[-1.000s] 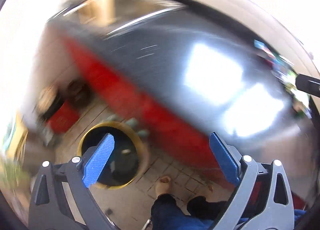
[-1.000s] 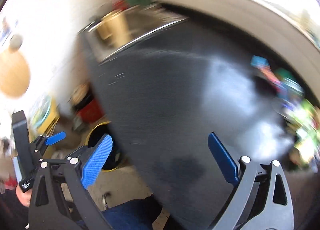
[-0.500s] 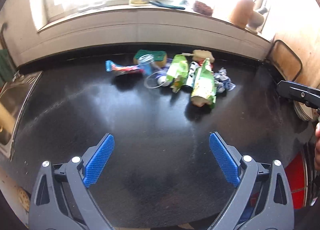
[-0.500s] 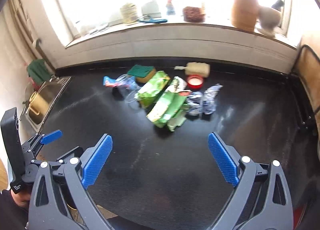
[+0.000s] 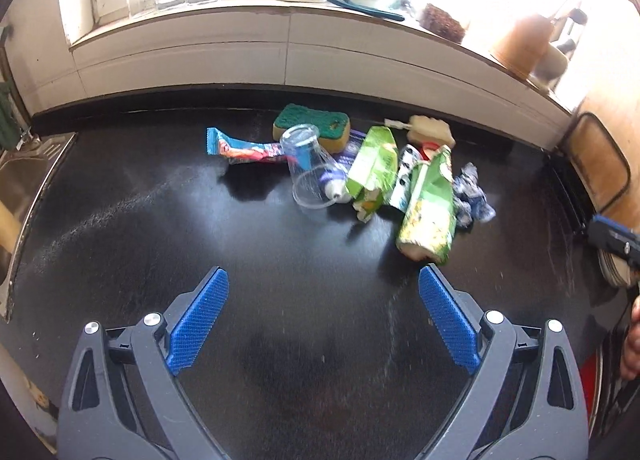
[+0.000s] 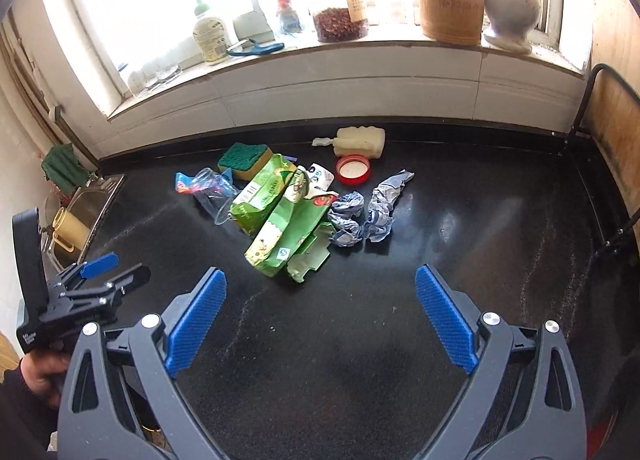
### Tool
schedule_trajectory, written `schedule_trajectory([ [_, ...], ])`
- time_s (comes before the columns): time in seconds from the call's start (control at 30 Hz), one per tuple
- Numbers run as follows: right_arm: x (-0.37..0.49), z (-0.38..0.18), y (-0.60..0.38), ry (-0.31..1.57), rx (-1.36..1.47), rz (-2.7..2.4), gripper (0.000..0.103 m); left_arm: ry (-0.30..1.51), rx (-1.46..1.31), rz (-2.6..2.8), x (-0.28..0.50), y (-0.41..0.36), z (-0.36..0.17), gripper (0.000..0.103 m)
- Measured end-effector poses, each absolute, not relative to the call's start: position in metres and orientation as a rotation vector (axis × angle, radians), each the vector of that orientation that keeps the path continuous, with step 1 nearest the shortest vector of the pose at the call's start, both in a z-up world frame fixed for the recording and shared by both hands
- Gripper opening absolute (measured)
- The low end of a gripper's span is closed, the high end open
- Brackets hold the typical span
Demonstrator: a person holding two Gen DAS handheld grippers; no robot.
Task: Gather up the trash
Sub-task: 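Grasp the clear plastic cup with the left tool while the right tool grasps crumpled paper, then carry cup and crumpled paper to the bin and release both inside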
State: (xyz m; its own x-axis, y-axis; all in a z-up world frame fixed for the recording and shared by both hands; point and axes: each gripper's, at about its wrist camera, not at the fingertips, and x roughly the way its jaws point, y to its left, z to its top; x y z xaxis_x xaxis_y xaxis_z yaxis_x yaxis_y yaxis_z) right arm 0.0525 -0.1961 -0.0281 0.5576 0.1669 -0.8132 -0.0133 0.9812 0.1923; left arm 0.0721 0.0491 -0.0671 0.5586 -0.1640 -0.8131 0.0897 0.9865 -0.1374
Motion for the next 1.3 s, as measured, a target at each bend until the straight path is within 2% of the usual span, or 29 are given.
schedule_trajectory([
  [0.43, 0.160, -0.121, -0.233, 1.175, 0.206, 0.051, 0.065, 1.036, -0.139, -0.056, 0.192, 0.049, -0.125, 0.093],
  [0.5, 0.175, -0.139, -0.235, 1.217, 0.210, 0.047, 0.057, 1.052, -0.152, -0.041, 0.204, 0.052, -0.134, 0.093],
  [0.63, 0.194, -0.159, -0.236, 1.260, 0.202, 0.050, 0.053, 1.060, -0.184, -0.035, 0.220, 0.056, -0.142, 0.092],
  [0.67, 0.196, -0.162, -0.236, 1.266, 0.202, 0.052, 0.048, 1.061, -0.187, -0.038, 0.222, 0.055, -0.143, 0.090],
  [0.73, 0.199, -0.166, -0.236, 1.278, 0.213, 0.064, 0.040, 1.065, -0.190, -0.056, 0.226, 0.053, -0.145, 0.078],
  [0.77, 0.200, -0.167, -0.236, 1.279, 0.216, 0.064, 0.032, 1.067, -0.193, -0.066, 0.226, 0.052, -0.145, 0.074],
  [0.8, 0.201, -0.167, -0.234, 1.281, 0.212, 0.062, 0.026, 1.066, -0.198, -0.076, 0.226, 0.050, -0.145, 0.064],
  [0.83, 0.202, -0.167, -0.234, 1.279, 0.217, 0.064, 0.026, 1.066, -0.200, -0.086, 0.226, 0.049, -0.144, 0.054],
  [0.9, 0.199, -0.165, -0.235, 1.272, 0.243, 0.069, 0.025, 1.062, -0.184, -0.098, 0.221, 0.045, -0.140, 0.045],
  [0.97, 0.194, -0.157, -0.234, 1.247, 0.226, 0.053, 0.024, 1.050, -0.162, -0.098, 0.215, 0.042, -0.135, 0.040],
  [1.3, 0.138, -0.097, -0.230, 1.138, 0.172, 0.074, 0.024, 1.021, -0.172, -0.066, 0.148, 0.058, -0.099, 0.039],
])
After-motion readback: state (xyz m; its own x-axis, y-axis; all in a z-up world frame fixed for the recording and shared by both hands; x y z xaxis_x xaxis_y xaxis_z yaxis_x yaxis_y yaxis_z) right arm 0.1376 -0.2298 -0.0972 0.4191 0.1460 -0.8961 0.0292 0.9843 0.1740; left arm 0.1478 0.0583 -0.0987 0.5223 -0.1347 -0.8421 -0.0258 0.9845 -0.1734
